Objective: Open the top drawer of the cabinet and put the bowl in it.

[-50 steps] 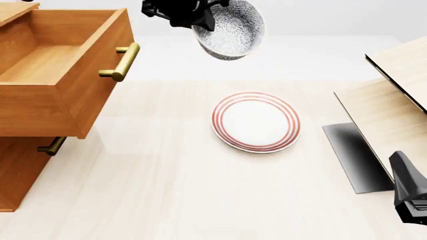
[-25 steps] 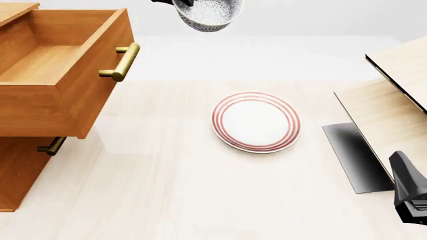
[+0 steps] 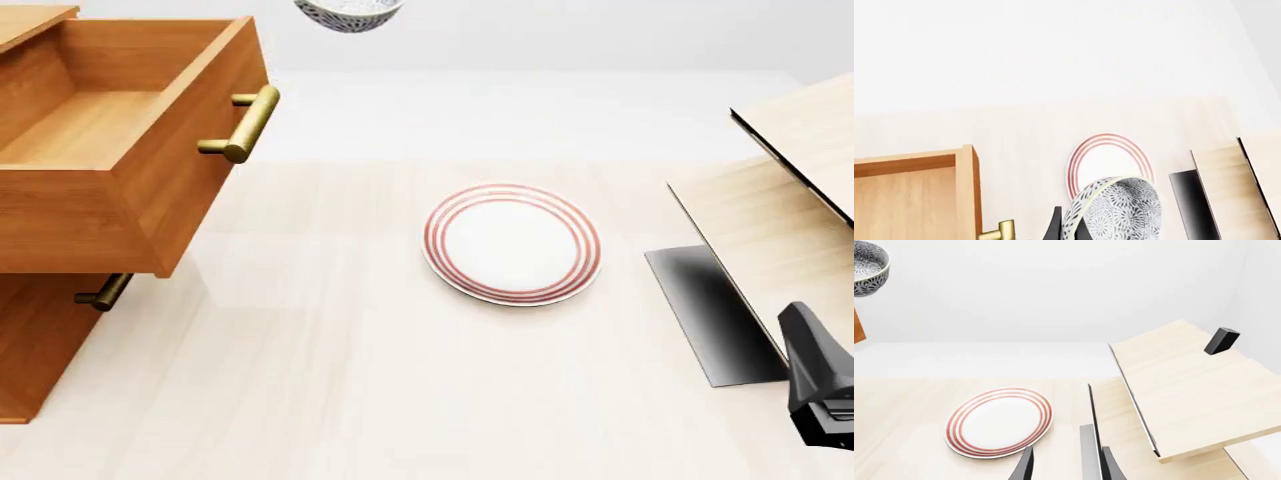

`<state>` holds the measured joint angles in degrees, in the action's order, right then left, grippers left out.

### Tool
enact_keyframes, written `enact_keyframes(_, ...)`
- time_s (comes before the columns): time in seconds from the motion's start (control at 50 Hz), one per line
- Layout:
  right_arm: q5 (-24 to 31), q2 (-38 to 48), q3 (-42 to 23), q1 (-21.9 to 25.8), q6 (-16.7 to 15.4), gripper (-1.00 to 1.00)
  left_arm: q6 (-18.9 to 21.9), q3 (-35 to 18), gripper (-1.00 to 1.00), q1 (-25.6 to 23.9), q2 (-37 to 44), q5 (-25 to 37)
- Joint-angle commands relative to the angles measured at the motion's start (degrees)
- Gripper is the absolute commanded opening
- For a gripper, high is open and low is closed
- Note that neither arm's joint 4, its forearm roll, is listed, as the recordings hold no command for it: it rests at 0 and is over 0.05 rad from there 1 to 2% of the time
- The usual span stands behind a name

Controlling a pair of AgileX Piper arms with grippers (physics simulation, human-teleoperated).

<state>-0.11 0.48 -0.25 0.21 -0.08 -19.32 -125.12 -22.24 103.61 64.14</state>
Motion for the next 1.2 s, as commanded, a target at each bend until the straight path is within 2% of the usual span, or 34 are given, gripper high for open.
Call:
enact_keyframes(0.02, -0.02, 0.05, 0.0, -0.03, 0.03, 1.0, -0.63, 4.36, -1.0, 3.52, -3.33, -1.84)
enact_keyframes(0.18, -0.01, 0.03, 0.0, -0.04, 0.01, 1.0, -1.09, 8.71, -1.0, 5.73, -6.06, -3.33)
enact_keyframes(0.42, -0.02, 0.03, 0.0, -0.03, 0.01, 1.0, -1.61, 12.38, -1.0, 8.74, -10.06, -3.84)
enact_keyframes(0.64, -0.01, 0.05, 0.0, -0.04, 0.02, 1.0, -3.01, 18.84, -1.0, 10.97, -14.67, -5.87)
enact_keyframes(0.84, -0.02, 0.03, 0.0, -0.03, 0.02, 1.0, -2.93, 21.93, -1.0, 13.49, -17.46, -6.17)
enact_keyframes(1.2, -0.02, 0.03, 0.0, -0.02, 0.02, 1.0, -5.55, 29.79, -1.0, 17.17, -22.8, -9.24)
